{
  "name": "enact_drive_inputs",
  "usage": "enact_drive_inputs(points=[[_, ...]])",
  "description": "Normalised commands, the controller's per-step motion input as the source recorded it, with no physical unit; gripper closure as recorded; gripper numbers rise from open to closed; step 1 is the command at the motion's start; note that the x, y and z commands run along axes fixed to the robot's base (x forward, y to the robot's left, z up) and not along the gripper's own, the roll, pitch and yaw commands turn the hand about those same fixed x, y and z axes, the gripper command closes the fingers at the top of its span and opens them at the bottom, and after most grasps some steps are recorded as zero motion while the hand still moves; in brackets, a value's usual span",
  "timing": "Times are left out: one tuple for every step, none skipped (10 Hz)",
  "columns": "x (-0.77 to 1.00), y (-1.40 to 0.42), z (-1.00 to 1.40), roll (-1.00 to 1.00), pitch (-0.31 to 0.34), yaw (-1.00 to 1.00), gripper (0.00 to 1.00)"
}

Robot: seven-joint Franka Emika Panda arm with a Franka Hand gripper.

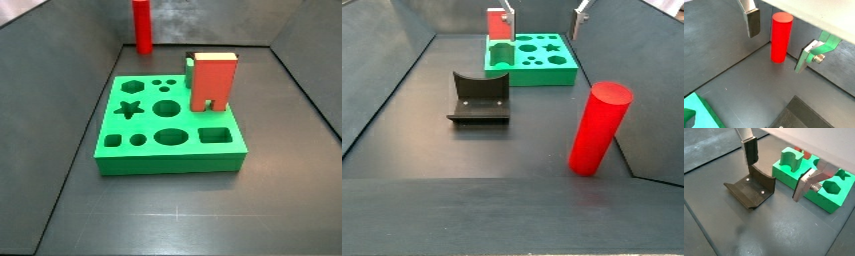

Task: Pick up the round object. Move up. Move to above the board. Insert the round object.
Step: Pick up the round object.

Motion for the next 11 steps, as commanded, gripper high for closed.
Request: enact_drive_inputs(points=[[0.00,0.09,-0.13,-0.10,0.000,0.00,0.00],[-0.24,0.28,-0.41,0.03,-0.054,0.00,0.00],[-0.04,0.11,-0.09,-0.23,-0.069,0.00,0.00],[-0.14,0.49,-0.28,-0.10,-0.054,0.21,0.00],[-0.52,0.84,-0.31,-0.08,-0.119,0.11,0.00],[-0.47,0.77,-0.27,-0.07,-0.090,0.17,0.00],[-0.39,0.81,-0.21,-0.13,-0.053,0.17,0.00],[-0.52,0.69,-0.12,-0.13,-0.090,0.10,0.00],[-0.39,0.43,-0.09,-0.14,-0.086,0.07,0.00],[-0.43,0.34,-0.16,-0.07,-0.089,0.06,0.00],[-0.40,0.30,-0.20,-0.07,-0.073,0.05,0.00]])
